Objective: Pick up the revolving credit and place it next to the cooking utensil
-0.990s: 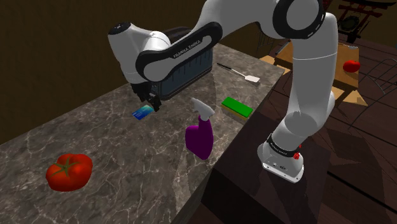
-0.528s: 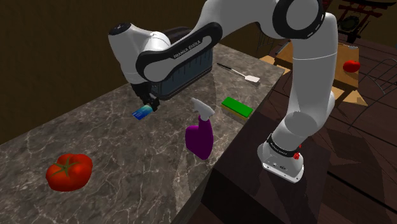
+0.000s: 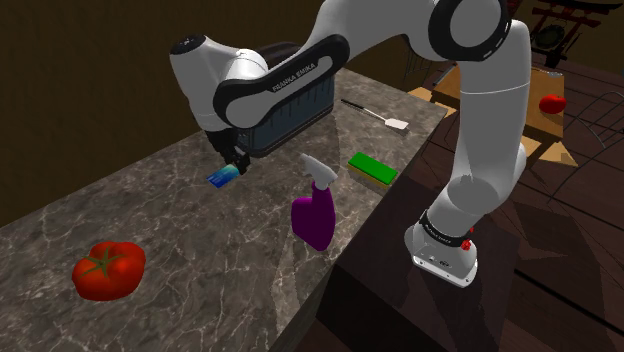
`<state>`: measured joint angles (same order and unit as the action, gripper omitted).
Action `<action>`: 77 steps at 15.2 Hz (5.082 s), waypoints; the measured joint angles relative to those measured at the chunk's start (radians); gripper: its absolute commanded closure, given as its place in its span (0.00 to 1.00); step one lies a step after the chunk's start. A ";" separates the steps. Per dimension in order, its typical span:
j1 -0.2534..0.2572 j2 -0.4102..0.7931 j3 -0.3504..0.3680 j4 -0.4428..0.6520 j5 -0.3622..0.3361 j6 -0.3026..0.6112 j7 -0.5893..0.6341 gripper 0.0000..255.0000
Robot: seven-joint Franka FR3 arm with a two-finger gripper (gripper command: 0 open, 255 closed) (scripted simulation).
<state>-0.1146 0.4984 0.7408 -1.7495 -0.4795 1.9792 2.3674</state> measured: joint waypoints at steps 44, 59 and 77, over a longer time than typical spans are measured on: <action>-0.435 -0.859 -0.193 -0.664 0.700 0.109 -0.876 1.00; -0.870 -1.060 -0.095 -0.775 0.843 0.006 -1.308 1.00; -1.306 -1.235 0.268 -0.668 0.971 -0.235 -1.576 0.00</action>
<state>-1.4210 -0.7364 1.0089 -2.4173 0.4913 1.7445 0.7917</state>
